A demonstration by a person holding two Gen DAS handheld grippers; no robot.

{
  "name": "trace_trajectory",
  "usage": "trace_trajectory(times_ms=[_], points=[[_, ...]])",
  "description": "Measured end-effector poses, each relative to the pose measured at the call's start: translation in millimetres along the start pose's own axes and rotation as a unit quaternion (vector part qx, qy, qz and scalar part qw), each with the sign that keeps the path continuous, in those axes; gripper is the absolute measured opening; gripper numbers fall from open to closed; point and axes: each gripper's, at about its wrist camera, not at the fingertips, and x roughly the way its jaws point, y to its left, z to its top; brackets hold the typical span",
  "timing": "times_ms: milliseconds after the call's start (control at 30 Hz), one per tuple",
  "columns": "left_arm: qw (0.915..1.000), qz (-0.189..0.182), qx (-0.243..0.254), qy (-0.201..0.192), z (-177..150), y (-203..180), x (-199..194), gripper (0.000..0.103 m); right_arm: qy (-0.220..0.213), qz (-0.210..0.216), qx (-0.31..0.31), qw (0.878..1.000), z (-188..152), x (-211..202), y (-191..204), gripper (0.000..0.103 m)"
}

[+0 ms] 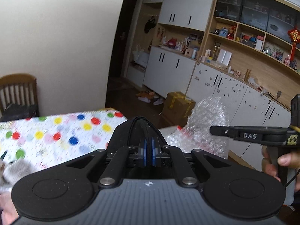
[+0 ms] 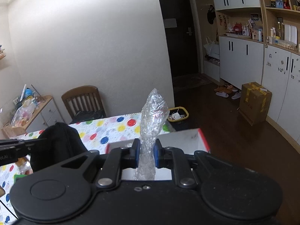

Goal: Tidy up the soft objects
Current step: 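Carry the bubble wrap and black mask with both tools into the red box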

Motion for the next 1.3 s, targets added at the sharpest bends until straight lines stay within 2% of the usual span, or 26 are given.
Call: trace_trajectory(times_ms=[233, 500, 867, 1300], points=[[0.9999, -0.01, 0.004, -0.008, 22.8, -29.3, 43.7, 0.005, -0.001, -0.003, 0.005, 1.0, 15.7, 28.0, -32.5, 0.014], [0.9999, -0.006, 0.006, 0.011, 26.5, -52.5, 95.2, 0.005, 0.005, 0.002, 0.015, 1.0, 29.4, 61.8, -64.8, 0.014], [0.9985, 0.004, 0.0, 0.054, -1.9, -55.8, 152.8, 0.005, 0.084, 0.019, 0.009, 0.996, -7.1, 112.3, -87.3, 0.014], [0.9886, 0.018, 0.005, 0.149, -49.6, -52.2, 200.7, 0.005, 0.169, 0.045, -0.045, 0.984, -50.9, 141.0, -75.4, 0.014]])
